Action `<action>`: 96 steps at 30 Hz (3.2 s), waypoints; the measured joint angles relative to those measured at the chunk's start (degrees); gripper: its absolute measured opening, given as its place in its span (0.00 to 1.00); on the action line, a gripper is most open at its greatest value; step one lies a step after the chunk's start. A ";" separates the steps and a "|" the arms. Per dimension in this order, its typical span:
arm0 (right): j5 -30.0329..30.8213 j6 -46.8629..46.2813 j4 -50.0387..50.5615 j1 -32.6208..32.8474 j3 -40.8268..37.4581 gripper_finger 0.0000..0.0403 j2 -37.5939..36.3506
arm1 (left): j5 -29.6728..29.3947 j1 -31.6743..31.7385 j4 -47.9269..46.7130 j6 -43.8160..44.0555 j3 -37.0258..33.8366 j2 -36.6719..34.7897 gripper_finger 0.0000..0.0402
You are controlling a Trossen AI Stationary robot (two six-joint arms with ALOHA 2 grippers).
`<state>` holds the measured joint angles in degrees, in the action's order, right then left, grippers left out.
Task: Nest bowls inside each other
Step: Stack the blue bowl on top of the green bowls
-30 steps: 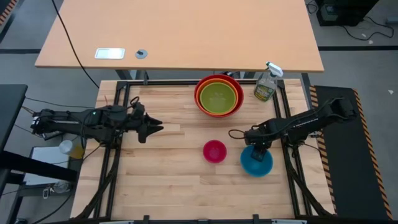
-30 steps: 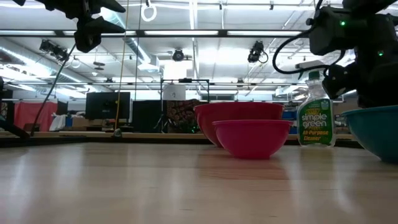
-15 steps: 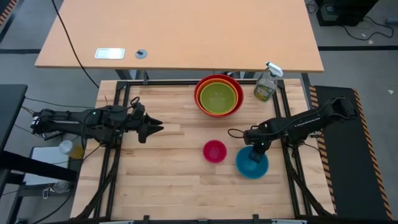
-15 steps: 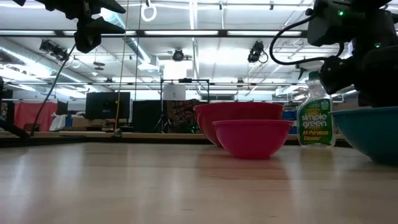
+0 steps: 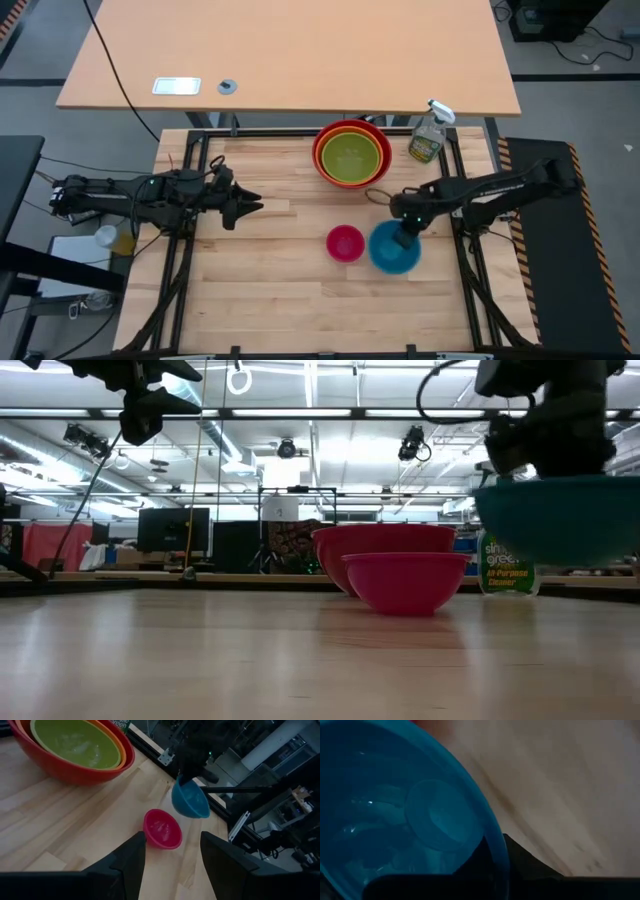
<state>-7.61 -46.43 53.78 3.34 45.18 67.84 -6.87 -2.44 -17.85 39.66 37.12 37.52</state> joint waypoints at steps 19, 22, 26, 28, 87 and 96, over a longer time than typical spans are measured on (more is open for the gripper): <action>6.74 -2.28 -11.03 -19.71 19.71 0.04 6.09 | 0.37 14.10 1.76 -3.93 0.00 5.89 0.48; 7.01 -1.98 -12.06 -23.04 23.76 0.04 9.79 | 2.09 17.94 2.56 -7.02 0.00 7.77 0.48; 8.51 -0.87 -12.69 -26.41 30.15 0.04 15.67 | 7.70 23.42 6.51 -9.30 0.00 10.13 0.48; 10.17 -0.07 -12.62 -27.88 33.25 0.04 18.40 | 10.32 25.54 8.43 -10.23 0.00 11.04 0.48; 14.53 23.64 13.13 -35.86 59.20 0.58 35.71 | 14.69 36.02 9.49 -13.77 0.00 11.72 0.48; 11.86 25.14 12.34 -31.60 55.06 0.57 35.46 | 18.36 36.02 9.40 -13.36 0.00 11.54 0.48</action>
<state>4.25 -21.28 66.12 -28.26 100.25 103.31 11.49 33.58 -8.45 26.29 37.12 49.06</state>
